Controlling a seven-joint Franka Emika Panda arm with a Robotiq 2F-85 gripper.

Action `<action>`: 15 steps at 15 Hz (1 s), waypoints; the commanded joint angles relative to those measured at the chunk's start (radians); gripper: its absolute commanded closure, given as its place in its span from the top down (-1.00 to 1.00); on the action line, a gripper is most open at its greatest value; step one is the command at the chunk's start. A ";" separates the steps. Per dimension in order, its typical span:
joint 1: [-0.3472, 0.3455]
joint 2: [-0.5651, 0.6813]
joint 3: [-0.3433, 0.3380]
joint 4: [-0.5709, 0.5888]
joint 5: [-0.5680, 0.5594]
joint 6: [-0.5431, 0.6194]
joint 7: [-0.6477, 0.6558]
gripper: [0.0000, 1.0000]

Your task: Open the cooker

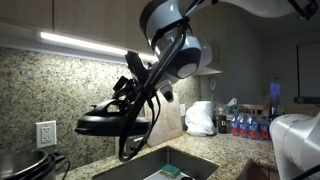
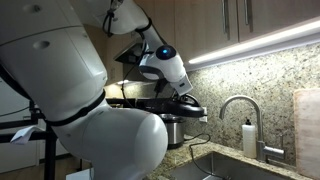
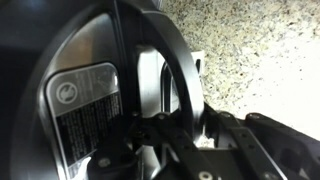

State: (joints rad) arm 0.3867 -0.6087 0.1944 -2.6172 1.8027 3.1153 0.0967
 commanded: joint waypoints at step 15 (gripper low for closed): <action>-0.059 -0.122 -0.028 -0.123 -0.177 -0.040 0.153 -0.97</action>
State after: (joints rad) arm 0.4246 -0.7206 0.0929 -2.7316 1.6423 3.1348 0.2070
